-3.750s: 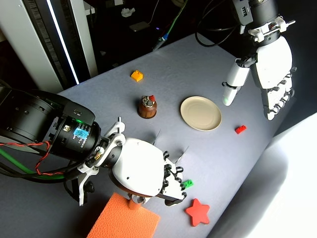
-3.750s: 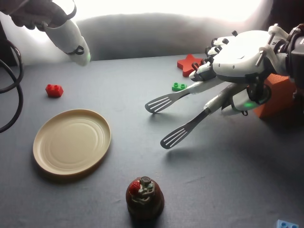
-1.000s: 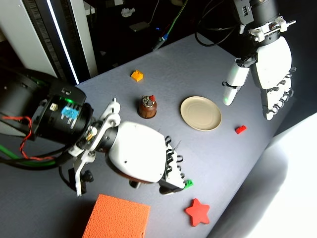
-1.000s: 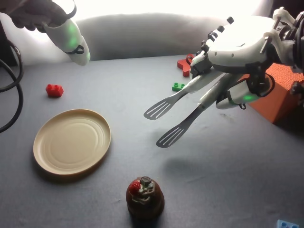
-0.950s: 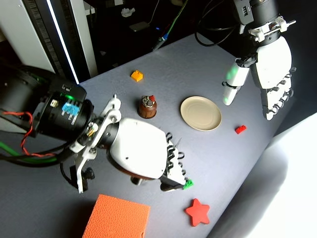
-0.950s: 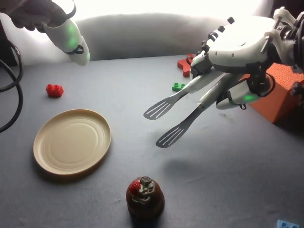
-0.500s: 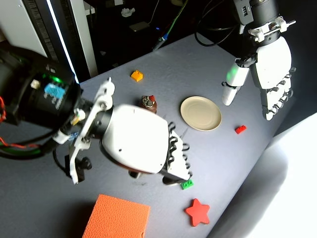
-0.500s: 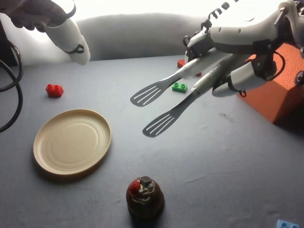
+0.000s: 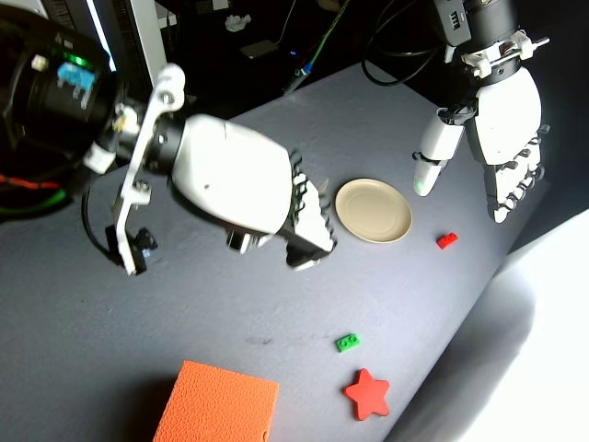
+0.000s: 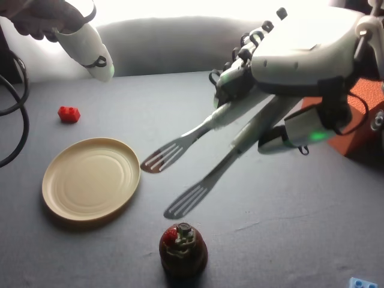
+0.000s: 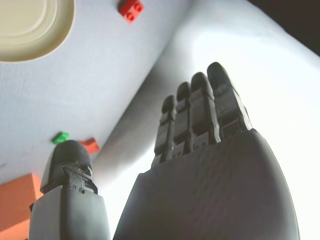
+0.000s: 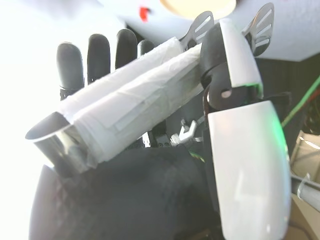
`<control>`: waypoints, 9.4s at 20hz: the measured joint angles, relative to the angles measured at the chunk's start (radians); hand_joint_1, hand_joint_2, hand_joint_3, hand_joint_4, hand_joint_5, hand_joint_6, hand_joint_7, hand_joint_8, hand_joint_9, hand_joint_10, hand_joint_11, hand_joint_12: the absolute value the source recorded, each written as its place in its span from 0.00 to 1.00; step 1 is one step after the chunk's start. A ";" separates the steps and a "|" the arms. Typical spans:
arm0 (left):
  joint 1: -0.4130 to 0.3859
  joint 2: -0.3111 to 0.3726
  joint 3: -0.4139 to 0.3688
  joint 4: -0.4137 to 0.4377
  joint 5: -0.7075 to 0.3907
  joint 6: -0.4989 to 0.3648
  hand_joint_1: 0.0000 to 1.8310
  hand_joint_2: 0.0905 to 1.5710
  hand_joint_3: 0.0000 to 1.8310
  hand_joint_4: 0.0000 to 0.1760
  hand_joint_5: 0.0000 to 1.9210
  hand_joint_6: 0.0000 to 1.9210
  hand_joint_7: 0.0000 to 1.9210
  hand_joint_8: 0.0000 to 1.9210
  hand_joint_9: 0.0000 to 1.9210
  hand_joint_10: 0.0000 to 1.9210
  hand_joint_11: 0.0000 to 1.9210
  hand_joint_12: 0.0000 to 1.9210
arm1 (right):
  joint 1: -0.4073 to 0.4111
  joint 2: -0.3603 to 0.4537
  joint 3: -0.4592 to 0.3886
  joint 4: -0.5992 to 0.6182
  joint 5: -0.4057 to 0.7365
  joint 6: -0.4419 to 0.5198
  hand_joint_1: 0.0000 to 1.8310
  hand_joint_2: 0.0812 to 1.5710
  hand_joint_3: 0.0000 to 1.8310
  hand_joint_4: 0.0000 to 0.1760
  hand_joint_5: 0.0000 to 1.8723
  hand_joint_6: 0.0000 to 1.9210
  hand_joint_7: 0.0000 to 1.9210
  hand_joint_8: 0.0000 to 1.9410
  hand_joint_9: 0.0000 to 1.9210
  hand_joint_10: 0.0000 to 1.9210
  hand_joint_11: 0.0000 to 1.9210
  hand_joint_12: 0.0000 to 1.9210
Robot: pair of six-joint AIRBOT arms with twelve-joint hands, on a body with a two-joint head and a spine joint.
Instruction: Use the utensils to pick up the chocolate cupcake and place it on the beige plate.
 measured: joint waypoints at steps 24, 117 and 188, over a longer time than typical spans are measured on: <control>-0.001 0.000 0.002 -0.002 0.002 0.006 0.16 0.68 0.00 0.00 0.04 0.00 0.05 0.00 0.06 0.00 0.00 0.16 | -0.171 -0.061 0.023 -0.001 0.071 -0.078 0.50 0.74 0.00 0.00 0.32 0.23 0.28 0.44 0.20 0.66 0.13 0.86; -0.001 -0.007 0.008 -0.010 0.003 0.008 0.18 0.69 0.00 0.00 0.09 0.00 0.08 0.00 0.06 0.00 0.00 0.20 | -0.118 -0.634 0.620 -0.001 0.110 -0.023 0.66 0.76 0.00 0.00 0.41 0.60 0.44 0.74 0.37 0.74 0.34 0.85; -0.005 -0.007 0.008 -0.024 0.003 0.009 0.18 0.69 0.00 0.00 0.08 0.00 0.07 0.00 0.06 0.00 0.00 0.13 | -0.113 -0.613 0.620 0.000 0.096 -0.030 0.55 0.75 0.00 0.00 0.22 0.44 0.12 0.59 0.18 0.78 0.18 0.89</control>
